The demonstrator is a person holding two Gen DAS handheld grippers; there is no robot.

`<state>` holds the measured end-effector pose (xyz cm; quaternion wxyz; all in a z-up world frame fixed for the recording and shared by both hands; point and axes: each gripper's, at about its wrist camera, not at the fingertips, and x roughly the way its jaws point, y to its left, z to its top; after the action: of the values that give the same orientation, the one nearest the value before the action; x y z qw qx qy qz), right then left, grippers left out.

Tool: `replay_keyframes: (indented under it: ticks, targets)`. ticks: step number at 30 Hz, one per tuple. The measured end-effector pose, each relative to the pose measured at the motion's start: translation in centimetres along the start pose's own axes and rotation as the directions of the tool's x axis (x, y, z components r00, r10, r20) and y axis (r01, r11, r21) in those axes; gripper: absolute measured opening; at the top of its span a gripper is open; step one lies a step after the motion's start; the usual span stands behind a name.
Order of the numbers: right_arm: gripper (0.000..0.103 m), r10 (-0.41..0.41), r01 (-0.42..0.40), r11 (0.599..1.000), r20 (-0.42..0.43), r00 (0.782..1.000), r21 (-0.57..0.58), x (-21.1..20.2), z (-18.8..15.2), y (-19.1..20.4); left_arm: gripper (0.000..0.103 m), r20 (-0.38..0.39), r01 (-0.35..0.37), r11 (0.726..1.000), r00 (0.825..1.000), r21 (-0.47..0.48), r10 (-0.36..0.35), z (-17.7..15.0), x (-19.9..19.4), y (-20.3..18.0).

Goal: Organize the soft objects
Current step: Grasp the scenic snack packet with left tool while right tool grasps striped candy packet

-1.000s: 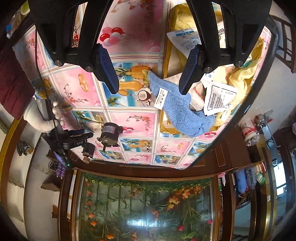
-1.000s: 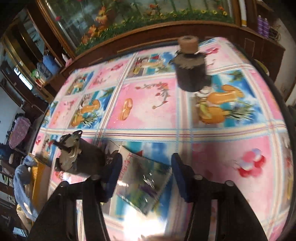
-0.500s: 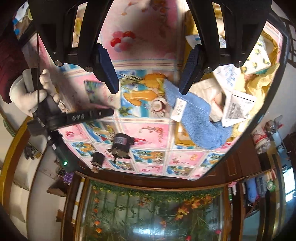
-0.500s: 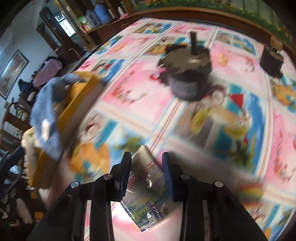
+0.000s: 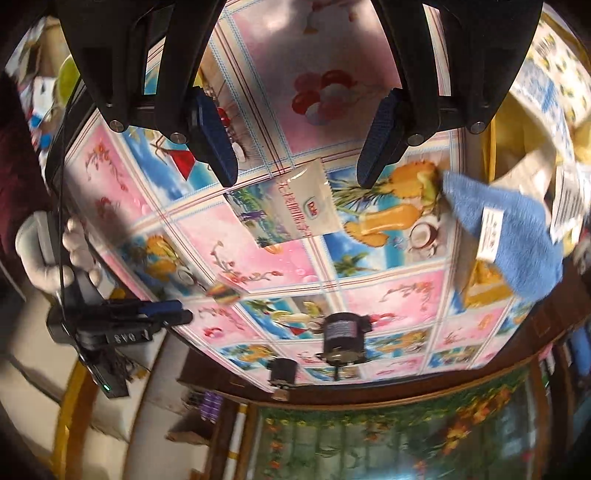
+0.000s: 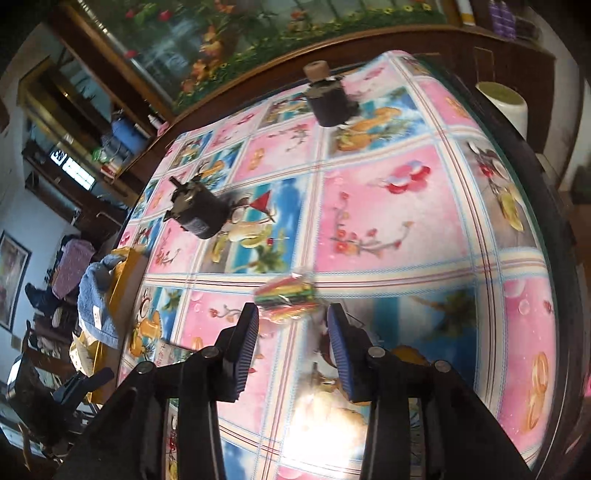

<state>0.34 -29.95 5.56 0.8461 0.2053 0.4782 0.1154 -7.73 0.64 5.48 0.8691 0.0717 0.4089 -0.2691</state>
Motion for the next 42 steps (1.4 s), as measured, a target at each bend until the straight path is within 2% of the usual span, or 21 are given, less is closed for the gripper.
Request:
replay_keyframes:
  ticks: [4,9,14,16,20,22,24,26,28,30,32,33,35,36,37,39,42]
  targets:
    - [0.041,0.034,-0.033,0.999,-0.038,0.999,0.032,2.4,0.2,0.5,0.068,-0.024,0.0,0.993,1.0,0.12,0.003,1.0,1.1,-0.7]
    - [0.042,0.036,-0.033,0.998,-0.064,0.997,0.052,5.7,0.9,1.5,0.067,-0.055,0.0,0.98,0.998,0.201,0.011,2.0,2.5,-0.8]
    - [0.048,-0.011,0.008,0.999,-0.081,0.997,-0.034,7.5,2.2,4.1,0.067,-0.097,0.035,0.957,0.995,0.289,-0.007,2.6,4.1,-1.2]
    - [0.059,-0.002,-0.003,0.999,-0.098,0.995,-0.05,8.0,2.4,4.8,0.067,-0.13,0.053,0.941,0.991,0.334,-0.01,3.0,5.1,-1.5]
    - [0.061,-0.026,0.013,0.994,-0.117,0.993,-0.106,8.7,2.3,6.2,0.067,-0.198,0.104,0.919,0.98,0.38,-0.029,3.6,7.5,-2.1]
    - [0.061,-0.064,0.048,0.989,-0.112,0.992,-0.143,8.9,2.2,6.9,0.083,-0.194,0.098,0.91,0.981,0.403,-0.02,3.8,8.4,-2.5]
    - [0.061,-0.109,0.089,0.979,-0.108,0.988,-0.182,9.1,1.9,7.6,0.084,-0.209,0.112,0.906,0.978,0.409,-0.027,3.9,9.2,-2.8]
    - [0.061,-0.156,0.129,0.965,-0.102,0.983,-0.229,9.4,1.6,8.3,0.087,-0.236,0.145,0.913,0.97,0.382,-0.056,4.0,9.8,-2.7]
    - [0.061,-0.195,0.164,0.95,-0.093,0.976,-0.267,9.7,1.3,8.8,0.096,-0.258,0.19,0.918,0.961,0.349,-0.101,3.8,10.1,-2.7]
    - [0.061,-0.227,0.194,0.935,-0.079,0.971,-0.298,9.8,1.0,9.3,0.102,-0.248,0.202,0.912,0.962,0.358,-0.115,3.2,10.0,-3.0]
    - [0.061,-0.244,0.21,0.923,-0.067,0.968,-0.322,9.8,0.6,9.6,0.102,-0.227,0.208,0.908,0.965,0.364,-0.13,2.7,9.7,-3.1]
    - [0.06,-0.243,0.21,0.921,-0.063,0.968,-0.328,9.8,0.5,9.7,0.102,-0.225,0.203,0.913,0.966,0.355,-0.127,2.6,9.6,-3.1]
    - [0.042,-0.234,0.203,0.919,-0.053,0.971,-0.338,9.5,0.1,9.8,0.096,-0.213,0.171,0.93,0.972,0.326,-0.103,2.6,9.3,-2.9]
    - [0.027,-0.222,0.19,0.923,-0.057,0.973,-0.333,9.4,0.0,9.8,0.085,-0.201,0.157,0.938,0.975,0.308,-0.097,2.6,8.9,-2.7]
    - [0.018,-0.209,0.178,0.929,-0.062,0.976,-0.326,9.3,-0.2,9.7,0.083,-0.199,0.141,0.944,0.976,0.297,-0.083,2.6,8.8,-2.6]
    - [0.014,-0.193,0.166,0.936,-0.058,0.98,-0.311,9.0,-0.4,9.4,0.079,-0.186,0.121,0.953,0.98,0.277,-0.071,2.3,8.3,-2.4]
    - [0.013,-0.163,0.142,0.949,-0.052,0.985,-0.281,8.5,-0.9,8.9,0.077,-0.17,0.122,0.966,0.982,0.227,-0.083,1.9,7.4,-2.1]
